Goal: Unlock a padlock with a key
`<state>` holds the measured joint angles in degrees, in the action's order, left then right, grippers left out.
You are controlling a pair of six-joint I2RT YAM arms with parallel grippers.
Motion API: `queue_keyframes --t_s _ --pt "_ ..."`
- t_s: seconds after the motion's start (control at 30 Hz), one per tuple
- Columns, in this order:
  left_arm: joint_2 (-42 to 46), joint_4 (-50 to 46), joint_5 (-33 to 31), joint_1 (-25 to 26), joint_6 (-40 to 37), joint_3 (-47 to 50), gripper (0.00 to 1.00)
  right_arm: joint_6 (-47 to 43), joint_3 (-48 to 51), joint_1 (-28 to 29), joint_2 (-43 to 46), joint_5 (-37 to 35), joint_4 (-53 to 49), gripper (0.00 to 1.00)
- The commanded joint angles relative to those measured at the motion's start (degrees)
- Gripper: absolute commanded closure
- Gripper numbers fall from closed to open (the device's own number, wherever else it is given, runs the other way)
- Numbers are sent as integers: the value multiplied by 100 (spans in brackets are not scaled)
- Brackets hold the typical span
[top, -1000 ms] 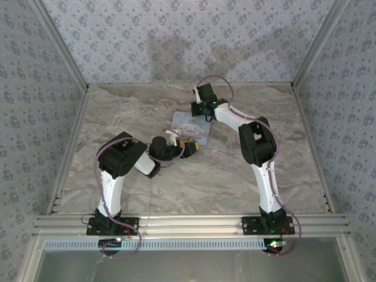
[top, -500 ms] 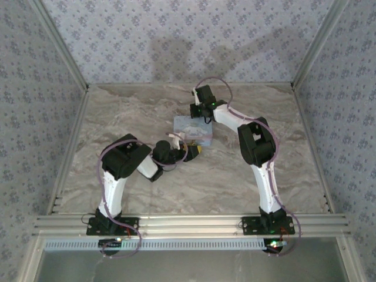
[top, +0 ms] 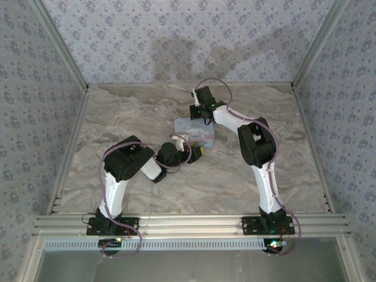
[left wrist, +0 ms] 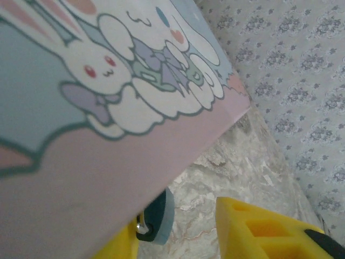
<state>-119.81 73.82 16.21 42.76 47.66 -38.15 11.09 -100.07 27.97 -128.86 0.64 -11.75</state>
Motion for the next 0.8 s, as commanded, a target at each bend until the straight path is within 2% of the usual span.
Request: queue_keyframes --t_s 0.0,0.07,0.17,0.23,0.57,0.63,0.77 --pt "-77 -18 -225 13 59 74 60 42 202 95 117 -11 -388 100" --pt "-78 15 -281 -1 80 139 70 33 246 86 161 -12 -371 100" --pt "-104 22 -276 -48 129 174 74 34 310 69 239 19 -342 100" --pt "-91 -18 -239 -83 122 177 84 33 371 60 294 42 -305 100" --pt "188 -419 16 -236 145 324 85 -23 691 2 713 135 -161 100" --pt "234 -522 135 -274 160 352 89 -6 813 -27 860 198 -87 100" --pt "337 -889 426 -363 281 310 87 67 1001 -128 1072 322 38 100"
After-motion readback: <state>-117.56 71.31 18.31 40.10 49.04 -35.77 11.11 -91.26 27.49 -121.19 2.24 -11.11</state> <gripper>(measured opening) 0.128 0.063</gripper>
